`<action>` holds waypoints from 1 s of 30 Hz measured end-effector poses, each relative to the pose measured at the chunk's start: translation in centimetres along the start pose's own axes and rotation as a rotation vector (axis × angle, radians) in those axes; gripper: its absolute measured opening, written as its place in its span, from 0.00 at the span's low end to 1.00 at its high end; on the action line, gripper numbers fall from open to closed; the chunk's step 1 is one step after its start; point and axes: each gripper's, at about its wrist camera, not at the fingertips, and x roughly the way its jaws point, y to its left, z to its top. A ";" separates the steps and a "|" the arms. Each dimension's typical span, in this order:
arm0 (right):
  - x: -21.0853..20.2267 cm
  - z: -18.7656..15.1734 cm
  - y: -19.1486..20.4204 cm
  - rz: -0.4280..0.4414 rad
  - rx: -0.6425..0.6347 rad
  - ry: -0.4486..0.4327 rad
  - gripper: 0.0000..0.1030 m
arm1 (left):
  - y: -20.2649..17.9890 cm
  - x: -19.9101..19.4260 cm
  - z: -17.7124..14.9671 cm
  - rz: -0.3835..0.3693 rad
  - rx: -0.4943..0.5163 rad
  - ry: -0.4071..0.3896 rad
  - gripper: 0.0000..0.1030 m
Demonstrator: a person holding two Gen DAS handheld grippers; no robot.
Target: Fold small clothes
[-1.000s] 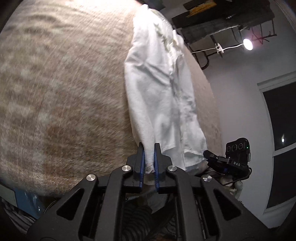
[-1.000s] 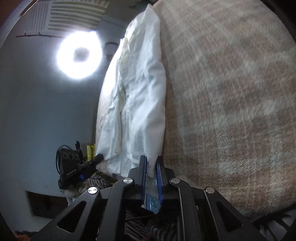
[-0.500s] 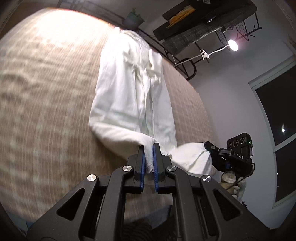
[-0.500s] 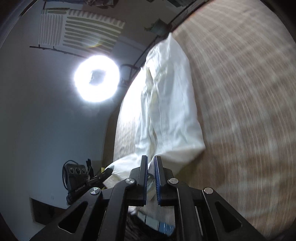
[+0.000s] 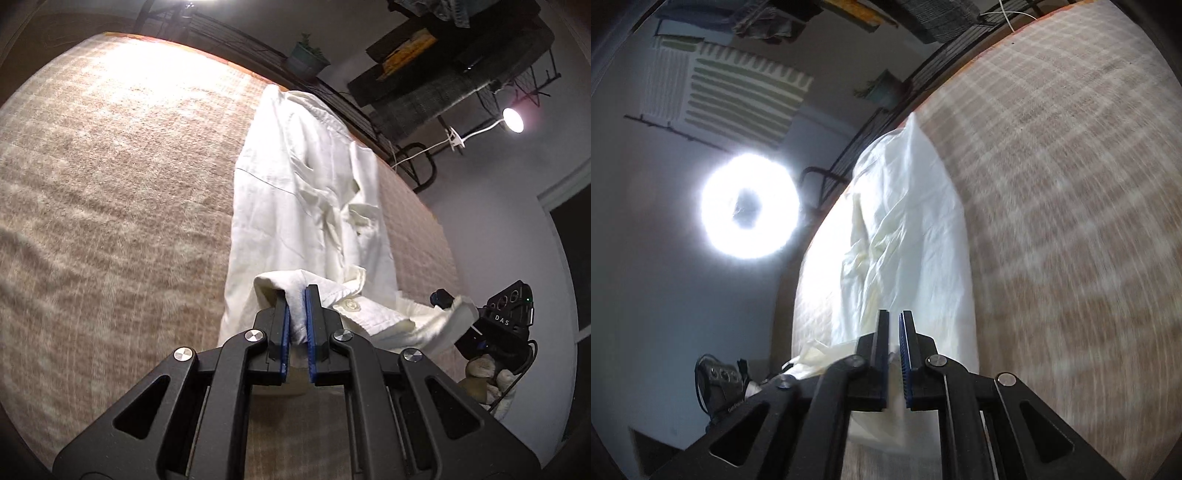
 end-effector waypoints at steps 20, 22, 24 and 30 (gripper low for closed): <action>-1.4 -0.8 -3.3 -0.092 -0.074 0.095 0.44 | 2.1 -1.1 1.4 0.037 0.035 -0.078 0.42; -1.1 -1.0 -3.2 -0.066 -0.092 0.121 0.51 | 2.0 0.0 1.0 0.038 0.049 -0.035 0.42; -0.4 -1.0 -2.9 -0.061 -0.116 0.145 0.55 | 1.7 1.1 0.4 0.038 0.075 0.001 0.42; 1.5 -0.9 -1.5 -0.091 -0.204 0.156 0.22 | -0.3 3.4 -0.7 0.073 0.189 0.042 0.31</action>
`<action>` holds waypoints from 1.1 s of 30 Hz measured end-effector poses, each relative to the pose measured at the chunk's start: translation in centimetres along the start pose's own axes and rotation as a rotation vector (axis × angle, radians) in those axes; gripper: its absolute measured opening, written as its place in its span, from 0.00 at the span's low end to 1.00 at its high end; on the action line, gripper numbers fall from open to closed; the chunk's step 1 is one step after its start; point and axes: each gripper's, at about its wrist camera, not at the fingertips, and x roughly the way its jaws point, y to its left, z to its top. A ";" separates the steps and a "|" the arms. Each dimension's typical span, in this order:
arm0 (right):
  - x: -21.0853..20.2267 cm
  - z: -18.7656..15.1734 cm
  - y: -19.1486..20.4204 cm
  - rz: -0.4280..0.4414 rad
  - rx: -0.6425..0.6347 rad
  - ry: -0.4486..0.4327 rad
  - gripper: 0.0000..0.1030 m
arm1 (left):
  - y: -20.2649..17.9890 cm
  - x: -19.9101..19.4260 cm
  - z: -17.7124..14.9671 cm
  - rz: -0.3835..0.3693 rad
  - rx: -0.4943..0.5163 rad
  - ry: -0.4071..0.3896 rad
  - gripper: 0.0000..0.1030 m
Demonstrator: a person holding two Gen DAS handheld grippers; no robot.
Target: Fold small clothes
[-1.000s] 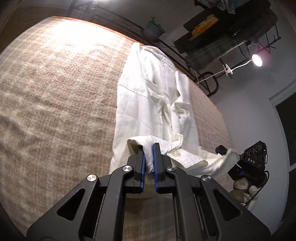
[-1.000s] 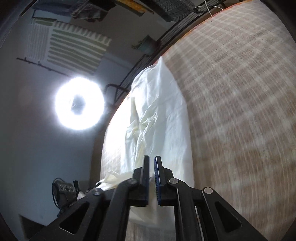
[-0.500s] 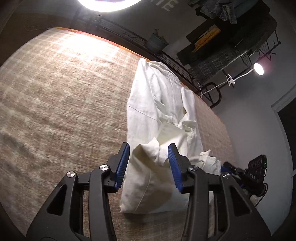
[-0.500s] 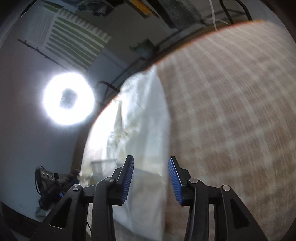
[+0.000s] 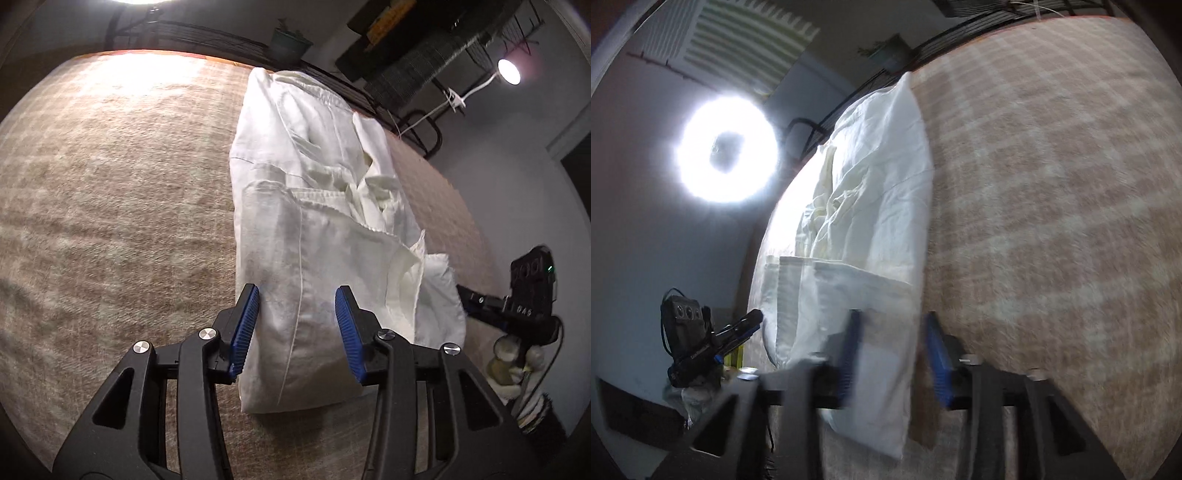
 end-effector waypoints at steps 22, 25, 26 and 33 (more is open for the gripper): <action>1.9 5.3 0.9 -0.098 -0.139 -0.069 0.17 | 4.3 0.4 2.3 -0.089 -0.111 -0.029 0.17; -0.4 4.6 0.7 -0.049 -0.096 -0.082 0.32 | 4.8 0.3 2.8 -0.091 -0.137 -0.039 0.28; -1.2 4.0 0.7 -0.025 -0.084 -0.081 0.37 | 5.1 0.1 2.7 -0.088 -0.147 -0.040 0.38; 0.4 0.6 2.0 -0.062 -0.129 0.023 0.15 | 5.0 1.1 3.4 -0.157 -0.158 -0.034 0.10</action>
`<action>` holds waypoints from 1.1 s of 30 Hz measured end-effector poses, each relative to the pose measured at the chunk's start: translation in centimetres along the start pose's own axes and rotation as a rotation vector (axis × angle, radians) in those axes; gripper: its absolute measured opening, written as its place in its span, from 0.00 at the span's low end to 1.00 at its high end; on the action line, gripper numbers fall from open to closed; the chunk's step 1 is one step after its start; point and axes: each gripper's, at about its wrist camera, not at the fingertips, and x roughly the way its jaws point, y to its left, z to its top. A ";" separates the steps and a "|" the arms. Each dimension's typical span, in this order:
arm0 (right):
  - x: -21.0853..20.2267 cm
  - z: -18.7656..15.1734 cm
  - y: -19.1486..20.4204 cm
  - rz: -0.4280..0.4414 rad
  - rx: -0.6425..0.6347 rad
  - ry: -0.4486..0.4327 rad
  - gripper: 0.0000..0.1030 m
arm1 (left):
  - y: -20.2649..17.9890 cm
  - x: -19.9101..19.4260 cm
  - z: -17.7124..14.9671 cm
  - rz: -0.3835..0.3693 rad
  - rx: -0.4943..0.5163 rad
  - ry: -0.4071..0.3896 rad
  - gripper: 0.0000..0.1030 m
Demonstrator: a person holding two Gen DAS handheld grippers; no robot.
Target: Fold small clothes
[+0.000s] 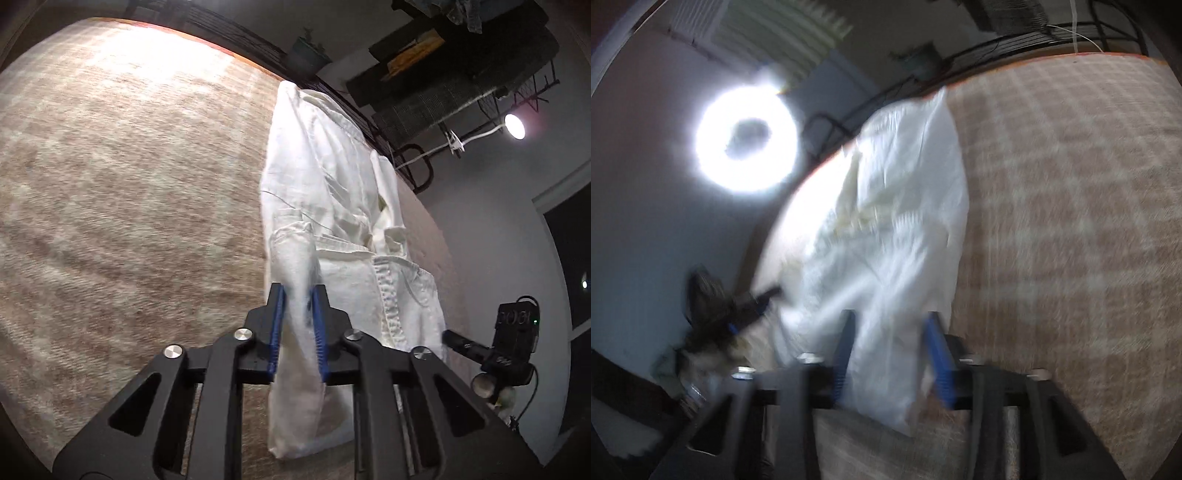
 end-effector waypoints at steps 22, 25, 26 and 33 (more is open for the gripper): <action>-3.4 -2.5 -1.3 0.007 0.011 -0.019 0.32 | -5.3 -3.5 -1.7 0.187 0.285 -0.071 0.20; -2.7 -3.9 -0.3 0.039 -0.020 0.037 0.35 | -7.1 -3.3 -4.1 0.153 0.380 -0.017 0.20; -2.3 -4.3 0.0 0.023 -0.042 0.051 0.35 | -7.5 -2.4 -4.5 0.158 0.412 0.013 0.20; -0.5 -4.6 2.0 -0.218 -0.256 0.117 0.00 | -5.9 2.0 -5.7 0.267 0.461 0.112 0.19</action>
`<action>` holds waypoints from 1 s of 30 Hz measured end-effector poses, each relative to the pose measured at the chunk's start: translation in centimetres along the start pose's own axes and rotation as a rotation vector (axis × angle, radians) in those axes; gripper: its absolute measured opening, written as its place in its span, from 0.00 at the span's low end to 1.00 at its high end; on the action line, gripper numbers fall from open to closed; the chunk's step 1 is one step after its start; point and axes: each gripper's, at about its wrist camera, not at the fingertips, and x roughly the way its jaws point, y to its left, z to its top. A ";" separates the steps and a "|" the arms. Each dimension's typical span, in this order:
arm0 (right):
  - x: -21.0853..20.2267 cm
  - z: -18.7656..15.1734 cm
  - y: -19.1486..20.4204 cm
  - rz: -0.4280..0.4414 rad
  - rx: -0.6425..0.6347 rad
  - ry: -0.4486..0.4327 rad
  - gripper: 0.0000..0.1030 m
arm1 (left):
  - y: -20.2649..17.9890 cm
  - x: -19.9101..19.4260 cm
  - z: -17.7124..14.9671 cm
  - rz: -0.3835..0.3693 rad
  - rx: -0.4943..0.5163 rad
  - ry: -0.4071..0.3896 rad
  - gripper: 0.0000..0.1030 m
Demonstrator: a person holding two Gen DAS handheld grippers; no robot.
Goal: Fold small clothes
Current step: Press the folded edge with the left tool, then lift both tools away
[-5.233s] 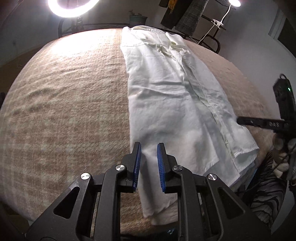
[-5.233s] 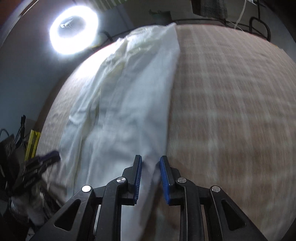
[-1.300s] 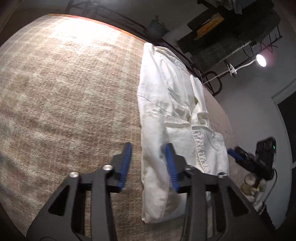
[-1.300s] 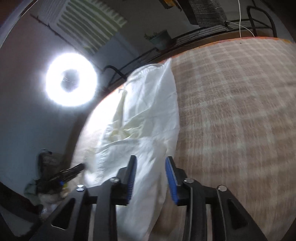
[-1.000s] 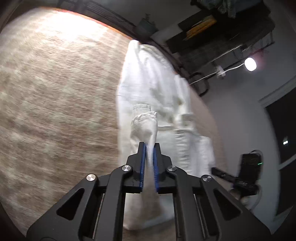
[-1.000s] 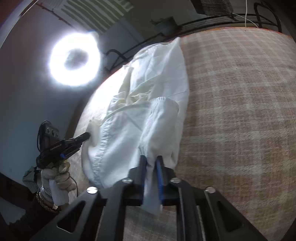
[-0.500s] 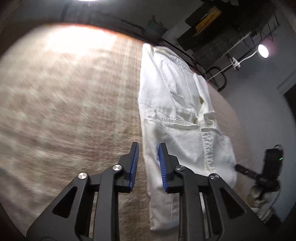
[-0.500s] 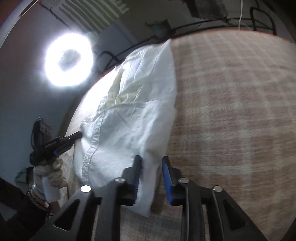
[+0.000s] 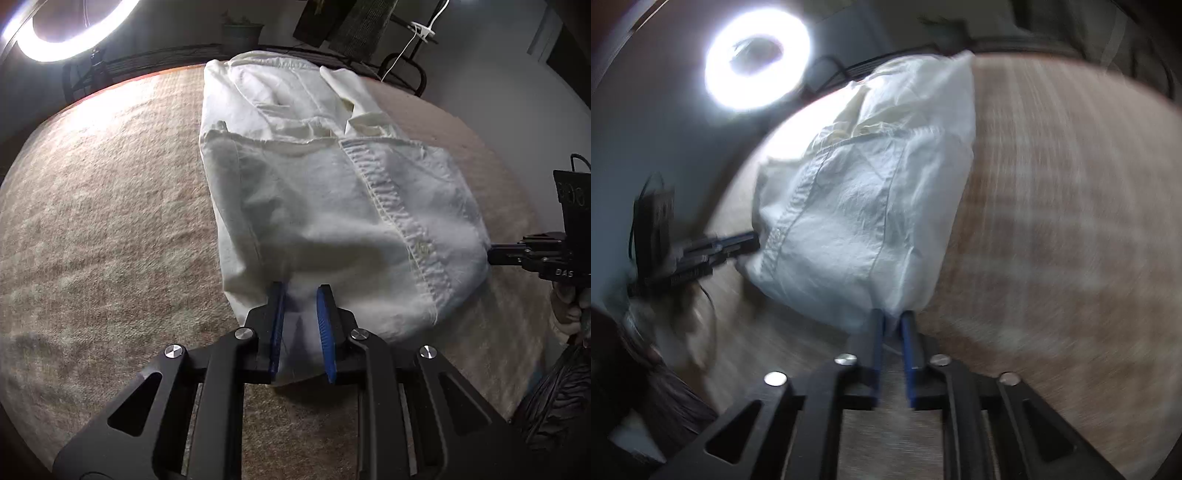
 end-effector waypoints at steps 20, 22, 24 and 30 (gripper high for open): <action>1.1 10.1 -1.0 0.002 -0.043 -0.169 0.30 | 4.8 1.5 10.6 -0.027 -0.109 -0.099 0.20; 1.6 12.3 -2.8 0.014 -0.002 -0.186 0.37 | 6.7 2.7 12.8 -0.019 -0.151 -0.104 0.24; 2.3 14.4 -4.7 0.022 0.046 -0.197 0.41 | 8.5 3.9 14.9 -0.011 -0.183 -0.104 0.32; 5.6 20.6 -10.3 0.037 0.179 -0.221 0.45 | 12.1 8.8 20.2 -0.003 -0.252 -0.081 0.32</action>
